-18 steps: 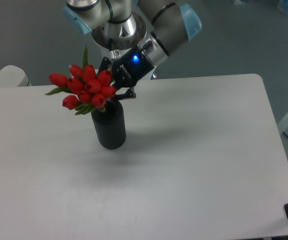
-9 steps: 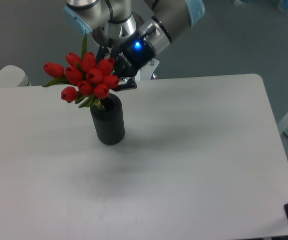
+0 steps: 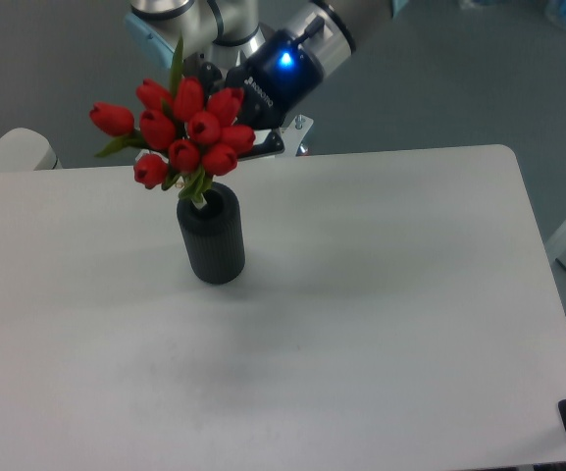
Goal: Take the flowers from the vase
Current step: 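Lift the tulip bunch straight up out of the black vase, then carry the held tulips away from the vase and lower them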
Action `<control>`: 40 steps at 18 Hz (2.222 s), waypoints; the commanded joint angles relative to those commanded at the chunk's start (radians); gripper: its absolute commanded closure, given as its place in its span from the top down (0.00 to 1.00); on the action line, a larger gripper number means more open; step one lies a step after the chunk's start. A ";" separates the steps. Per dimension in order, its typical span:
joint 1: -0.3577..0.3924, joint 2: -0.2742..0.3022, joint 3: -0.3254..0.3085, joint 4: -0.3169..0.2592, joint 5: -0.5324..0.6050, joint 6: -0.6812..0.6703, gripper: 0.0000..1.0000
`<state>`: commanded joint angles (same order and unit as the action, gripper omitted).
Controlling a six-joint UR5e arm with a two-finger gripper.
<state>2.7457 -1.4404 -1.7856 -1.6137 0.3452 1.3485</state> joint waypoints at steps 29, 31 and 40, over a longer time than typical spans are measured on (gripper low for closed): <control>-0.138 -0.460 0.359 0.364 0.723 -0.181 0.20; -0.175 -0.483 0.362 0.364 0.855 -0.181 0.19; -0.251 -0.597 0.439 0.361 1.087 -0.166 0.19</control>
<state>2.4943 -2.0370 -1.3469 -1.2532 1.4325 1.1827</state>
